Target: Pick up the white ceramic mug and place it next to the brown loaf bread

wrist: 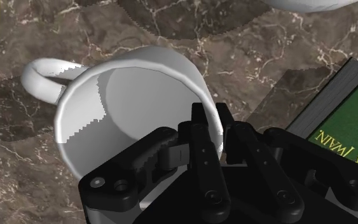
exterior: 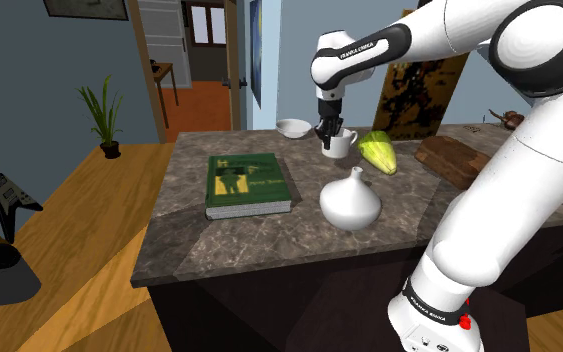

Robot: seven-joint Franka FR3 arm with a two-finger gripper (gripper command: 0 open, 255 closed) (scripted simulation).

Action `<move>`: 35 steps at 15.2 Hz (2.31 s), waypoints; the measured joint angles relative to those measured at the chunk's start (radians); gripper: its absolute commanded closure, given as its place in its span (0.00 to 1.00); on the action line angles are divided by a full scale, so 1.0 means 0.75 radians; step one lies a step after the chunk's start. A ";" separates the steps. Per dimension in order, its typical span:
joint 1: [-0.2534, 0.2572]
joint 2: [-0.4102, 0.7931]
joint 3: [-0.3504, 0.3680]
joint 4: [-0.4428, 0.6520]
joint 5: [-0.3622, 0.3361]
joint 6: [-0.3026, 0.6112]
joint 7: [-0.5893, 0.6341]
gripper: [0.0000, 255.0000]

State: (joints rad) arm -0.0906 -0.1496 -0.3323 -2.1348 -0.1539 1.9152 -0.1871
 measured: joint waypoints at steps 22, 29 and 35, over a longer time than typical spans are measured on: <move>-0.085 -0.251 -0.073 0.024 -0.104 -0.244 -0.147 1.00; -0.191 -0.433 -0.180 -0.106 -0.224 -0.254 -0.306 1.00; -0.283 -0.554 -0.282 -0.179 -0.329 -0.259 -0.451 1.00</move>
State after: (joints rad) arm -0.3032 -0.5647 -0.5439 -2.2687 -0.4008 1.7207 -0.5254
